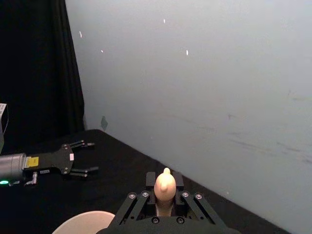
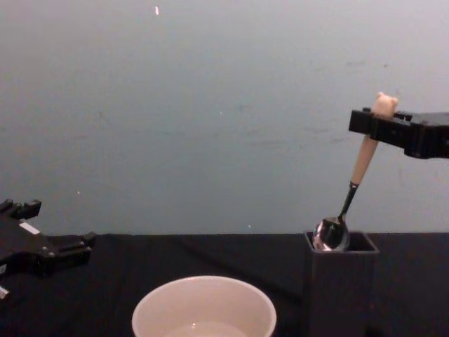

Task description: Pick up the stirring spoon with one hand, stir inside the cup, then place it back in its original position.

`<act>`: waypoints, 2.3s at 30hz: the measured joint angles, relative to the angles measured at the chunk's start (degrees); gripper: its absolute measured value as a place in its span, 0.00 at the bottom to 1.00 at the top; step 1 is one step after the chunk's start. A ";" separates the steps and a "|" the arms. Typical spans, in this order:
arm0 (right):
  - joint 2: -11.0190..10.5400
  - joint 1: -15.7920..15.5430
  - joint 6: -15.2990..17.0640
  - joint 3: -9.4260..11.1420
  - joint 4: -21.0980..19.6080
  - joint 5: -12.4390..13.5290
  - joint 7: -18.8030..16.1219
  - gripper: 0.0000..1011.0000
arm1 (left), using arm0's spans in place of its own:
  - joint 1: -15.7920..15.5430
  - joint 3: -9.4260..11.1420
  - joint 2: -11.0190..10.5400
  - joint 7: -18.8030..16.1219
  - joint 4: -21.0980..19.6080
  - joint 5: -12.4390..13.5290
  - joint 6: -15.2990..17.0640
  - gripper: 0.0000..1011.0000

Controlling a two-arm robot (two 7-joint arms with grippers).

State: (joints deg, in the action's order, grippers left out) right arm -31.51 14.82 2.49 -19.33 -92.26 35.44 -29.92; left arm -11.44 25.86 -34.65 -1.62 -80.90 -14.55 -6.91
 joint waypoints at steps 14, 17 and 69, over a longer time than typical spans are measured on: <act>0.52 2.62 4.06 -2.79 4.04 2.61 0.13 0.20 | 0.00 0.00 0.00 0.00 0.00 0.00 0.00 0.99; 0.69 2.86 4.17 -3.26 4.68 2.63 0.31 0.20 | 0.00 0.00 0.00 0.00 0.00 0.00 0.00 0.99; 3.03 2.86 4.81 -5.59 11.54 1.56 2.03 0.20 | 0.00 0.00 0.00 0.00 0.00 0.00 0.00 0.99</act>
State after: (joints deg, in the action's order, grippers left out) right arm -28.48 17.68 7.30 -24.92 -80.73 36.99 -27.88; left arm -11.43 25.86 -34.64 -1.62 -80.90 -14.55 -6.91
